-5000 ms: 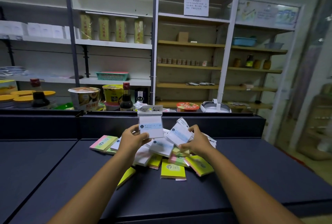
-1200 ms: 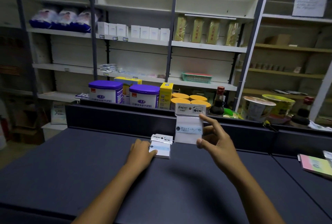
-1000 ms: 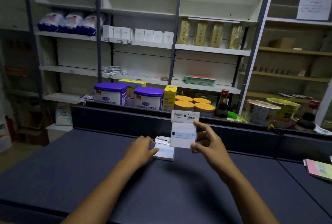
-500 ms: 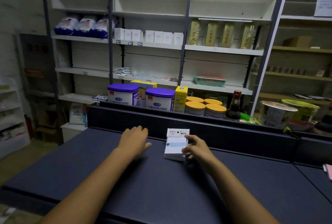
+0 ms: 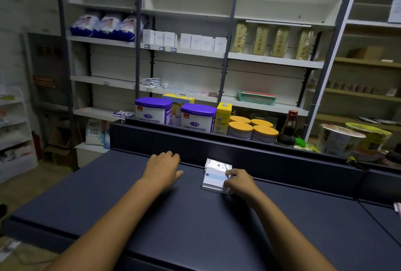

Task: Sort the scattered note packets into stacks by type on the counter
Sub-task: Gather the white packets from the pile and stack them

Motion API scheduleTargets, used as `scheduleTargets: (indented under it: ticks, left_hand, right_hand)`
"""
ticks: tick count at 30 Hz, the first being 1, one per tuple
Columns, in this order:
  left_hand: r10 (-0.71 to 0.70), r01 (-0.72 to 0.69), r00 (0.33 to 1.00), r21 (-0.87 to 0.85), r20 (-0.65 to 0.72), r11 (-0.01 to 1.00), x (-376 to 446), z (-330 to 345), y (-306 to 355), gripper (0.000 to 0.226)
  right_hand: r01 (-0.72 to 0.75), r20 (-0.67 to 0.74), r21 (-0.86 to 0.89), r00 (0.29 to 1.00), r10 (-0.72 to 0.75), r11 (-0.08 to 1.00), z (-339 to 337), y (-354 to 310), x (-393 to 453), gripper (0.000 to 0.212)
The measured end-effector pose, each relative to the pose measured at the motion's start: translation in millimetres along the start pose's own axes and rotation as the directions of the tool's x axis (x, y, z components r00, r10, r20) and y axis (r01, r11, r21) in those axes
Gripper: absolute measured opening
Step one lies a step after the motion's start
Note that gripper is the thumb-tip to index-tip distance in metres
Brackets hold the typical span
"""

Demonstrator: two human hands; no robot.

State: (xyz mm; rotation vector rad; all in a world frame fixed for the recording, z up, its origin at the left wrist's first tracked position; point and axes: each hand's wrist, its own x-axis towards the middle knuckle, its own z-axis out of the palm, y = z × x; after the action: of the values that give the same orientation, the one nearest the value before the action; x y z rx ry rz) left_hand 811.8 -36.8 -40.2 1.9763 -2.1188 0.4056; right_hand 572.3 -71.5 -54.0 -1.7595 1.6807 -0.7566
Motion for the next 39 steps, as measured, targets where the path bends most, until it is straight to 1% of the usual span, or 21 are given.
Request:
scheduleTargets:
  ticks: [2,4,7,10,14,20,23,28,32,35,39]
  left_hand:
    - [0.002,-0.002,1.0,-0.032,0.01,0.999,0.4,0.5,2.6,0.044]
    - [0.009,-0.008,1.0,-0.077,0.017,0.997,1.4,-0.6,8.4,0.044]
    - [0.025,-0.022,0.999,-0.144,0.023,0.989,2.8,-5.2,22.6,0.045]
    - [0.056,-0.047,0.998,-0.193,0.039,0.98,3.8,-11.6,43.8,0.043]
    - [0.113,-0.098,0.992,-0.231,0.052,0.968,3.8,-21.8,82.6,0.041]
    - [0.193,-0.176,0.98,-0.253,0.041,0.951,-6.3,-39.7,156.4,0.043]
    - [0.242,-0.223,0.969,-0.27,0.041,0.937,-18.3,-49.4,198.9,0.043]
    - [0.325,-0.303,0.945,-0.277,0.034,0.912,-51.5,-69.8,279.3,0.043]
    - [0.387,-0.371,0.922,-0.288,0.001,0.883,-83.7,-87.3,347.3,0.043]
    - [0.437,-0.423,0.899,-0.304,-0.023,0.854,-107.1,-99.9,396.7,0.042]
    - [0.508,-0.493,0.861,-0.304,-0.036,0.815,-130.8,-115.2,456.7,0.041]
  right_hand:
    - [0.031,0.003,-0.013,1.0,-0.031,0.999,-1.5,1.5,-0.6,0.037]
    - [0.071,-0.025,-0.043,0.997,-0.072,0.997,-6.3,5.7,-2.4,0.039]
    - [0.134,-0.072,-0.167,0.986,-0.148,0.977,-22.1,16.3,-7.5,0.039]
    - [0.163,-0.04,-0.32,0.982,-0.185,0.934,-46.3,30.2,-17.2,0.041]
    - [0.16,-0.025,-0.509,0.979,-0.201,0.846,-85.1,48.0,-36.7,0.045]
    - [0.092,-0.042,-0.646,0.987,-0.156,0.758,-146.3,85.2,-80.8,0.048]
    - [0.046,-0.082,-0.665,0.988,-0.134,0.745,-177.5,109.0,-112.0,0.048]
    - [-0.017,-0.156,-0.641,0.982,-0.109,0.767,-233.2,154.1,-181.1,0.046]
    - [-0.088,-0.213,-0.636,0.975,-0.065,0.767,-279.1,190.9,-241.3,0.046]
    - [-0.13,-0.238,-0.627,0.971,-0.031,0.768,-309.3,218.1,-284.1,0.047]
    - [-0.2,-0.315,-0.582,0.949,0.009,0.788,-345.5,250.6,-333.3,0.048]
